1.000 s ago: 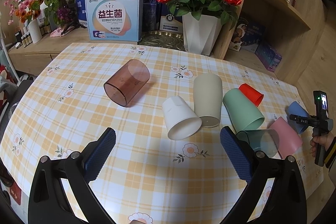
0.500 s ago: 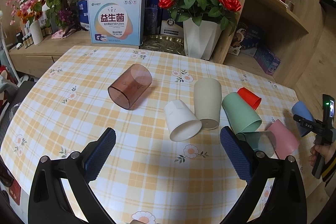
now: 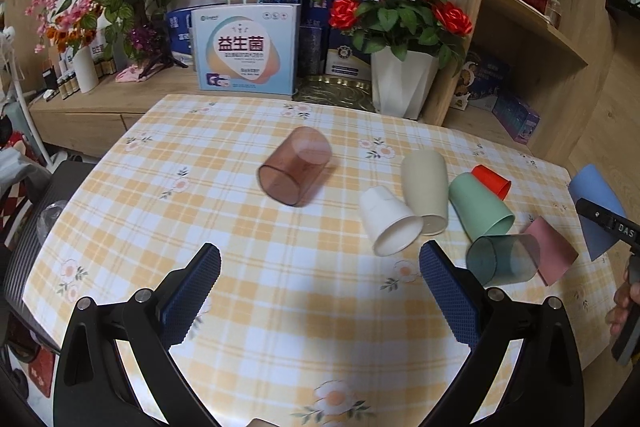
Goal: Flip cup upside down
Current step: 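Lift the blue cup with the right gripper and carry it toward the left tool, then grasp the blue cup with the left gripper while the right gripper releases it, then rotate the blue cup with the left gripper and stand it rim-down on the table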
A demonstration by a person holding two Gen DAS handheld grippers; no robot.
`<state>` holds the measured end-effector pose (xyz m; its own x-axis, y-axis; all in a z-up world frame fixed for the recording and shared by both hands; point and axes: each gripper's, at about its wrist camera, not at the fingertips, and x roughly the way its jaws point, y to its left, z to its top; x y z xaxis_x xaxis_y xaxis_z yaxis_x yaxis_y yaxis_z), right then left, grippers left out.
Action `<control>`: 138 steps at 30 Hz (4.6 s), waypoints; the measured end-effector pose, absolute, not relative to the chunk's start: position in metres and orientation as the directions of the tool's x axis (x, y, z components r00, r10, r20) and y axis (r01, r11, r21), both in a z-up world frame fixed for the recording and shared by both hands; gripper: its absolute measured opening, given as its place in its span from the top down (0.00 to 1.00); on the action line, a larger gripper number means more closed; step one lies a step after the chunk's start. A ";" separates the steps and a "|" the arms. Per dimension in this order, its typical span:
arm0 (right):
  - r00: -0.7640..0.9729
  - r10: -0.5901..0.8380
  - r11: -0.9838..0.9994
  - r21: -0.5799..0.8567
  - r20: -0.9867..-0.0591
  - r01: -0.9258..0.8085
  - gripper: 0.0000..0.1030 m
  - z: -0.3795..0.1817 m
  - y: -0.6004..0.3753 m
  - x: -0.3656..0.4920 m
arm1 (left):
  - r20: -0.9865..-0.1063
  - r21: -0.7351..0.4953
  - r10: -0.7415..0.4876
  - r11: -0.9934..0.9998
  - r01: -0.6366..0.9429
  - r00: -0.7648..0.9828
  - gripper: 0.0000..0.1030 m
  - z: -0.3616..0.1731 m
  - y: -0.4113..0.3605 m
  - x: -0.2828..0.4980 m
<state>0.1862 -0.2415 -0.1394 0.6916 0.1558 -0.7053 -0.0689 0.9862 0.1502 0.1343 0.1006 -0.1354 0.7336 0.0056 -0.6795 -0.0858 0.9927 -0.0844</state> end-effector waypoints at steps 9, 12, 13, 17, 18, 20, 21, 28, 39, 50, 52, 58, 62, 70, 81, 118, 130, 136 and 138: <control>0.627 0.297 0.955 0.236 -0.720 -0.181 0.35 -0.166 -0.129 0.158 | -0.685 -0.090 0.027 0.989 -0.121 0.728 0.06 -0.138 0.139 0.110; 0.589 0.310 0.951 0.246 -0.746 -0.189 0.35 -0.185 -0.104 0.157 | -0.690 -0.090 0.041 0.986 -0.142 0.722 0.06 -0.141 0.152 0.105; 0.577 0.312 0.950 0.245 -0.754 -0.193 0.35 -0.191 -0.096 0.156 | -0.693 -0.089 0.047 0.985 -0.150 0.720 0.06 -0.142 0.157 0.103; 0.535 0.301 0.953 0.230 -0.789 -0.196 0.35 -0.216 -0.074 0.152 | -0.703 -0.090 0.066 0.979 -0.181 0.708 0.06 -0.147 0.172 0.100; 0.520 0.300 0.953 0.231 -0.800 -0.196 0.35 -0.223 -0.070 0.151 | -0.708 -0.091 0.071 0.978 -0.190 0.703 0.06 -0.149 0.176 0.100; 0.498 0.301 0.953 0.229 -0.814 -0.200 0.35 -0.232 -0.065 0.150 | -0.713 -0.089 0.078 0.976 -0.200 0.697 0.06 -0.152 0.180 0.100; 0.488 0.299 0.952 0.225 -0.820 -0.205 0.35 -0.237 -0.061 0.150 | -0.716 -0.087 0.082 0.975 -0.205 0.694 0.06 -0.153 0.182 0.101; 0.452 0.295 0.951 0.213 -0.842 -0.224 0.35 -0.253 -0.049 0.150 | -0.731 -0.086 0.081 0.974 -0.210 0.677 0.06 -0.163 0.182 0.103; 0.413 0.303 0.949 0.234 -0.859 -0.210 0.34 -0.265 -0.053 0.152 | -0.740 -0.099 0.057 0.976 -0.193 0.670 0.06 -0.164 0.173 0.107; 0.464 0.367 0.925 0.264 -0.806 -0.273 0.29 -0.239 -0.062 0.141 | -0.740 -0.116 0.036 0.977 -0.180 0.671 0.06 -0.154 0.159 0.106; 0.482 0.367 0.926 0.261 -0.796 -0.274 0.21 -0.234 -0.066 0.139 | -0.740 -0.116 0.031 0.978 -0.174 0.672 0.06 -0.152 0.154 0.106; 0.561 0.346 0.934 0.217 -0.752 -0.285 0.15 -0.212 -0.080 0.131 | -0.753 -0.127 -0.002 0.981 -0.143 0.658 0.06 -0.152 0.137 0.107; 0.603 0.354 0.931 0.208 -0.715 -0.299 0.15 -0.200 -0.096 0.127 | -0.766 -0.159 -0.041 0.979 -0.127 0.641 0.06 -0.153 0.128 0.108; 0.673 0.291 0.957 0.210 -0.680 -0.202 0.15 -0.185 -0.152 0.124 | -0.808 -0.227 -0.124 0.968 -0.110 0.576 0.06 -0.161 0.105 0.119; 0.636 0.166 0.980 0.199 -0.754 -0.020 0.14 -0.201 -0.229 0.128 | -0.876 -0.365 -0.278 0.916 -0.166 0.393 0.19 -0.207 0.066 0.162; 0.595 0.177 0.962 0.266 -0.784 0.066 0.14 -0.225 -0.272 0.127 | -0.912 -0.383 -0.340 0.907 -0.176 0.229 0.47 -0.256 0.034 0.214; 0.595 0.189 0.961 0.272 -0.781 0.051 0.14 -0.220 -0.260 0.125 | -0.869 -0.289 -0.261 0.957 -0.003 0.421 0.48 -0.215 0.059 0.157; 0.590 0.201 0.963 0.266 -0.782 0.026 0.14 -0.219 -0.248 0.123 | -0.837 -0.260 -0.223 0.965 -0.005 0.499 0.48 -0.198 0.082 0.134; 0.589 0.203 0.964 0.264 -0.783 0.019 0.14 -0.218 -0.245 0.122 | -0.822 -0.249 -0.205 0.969 -0.011 0.531 0.48 -0.191 0.091 0.129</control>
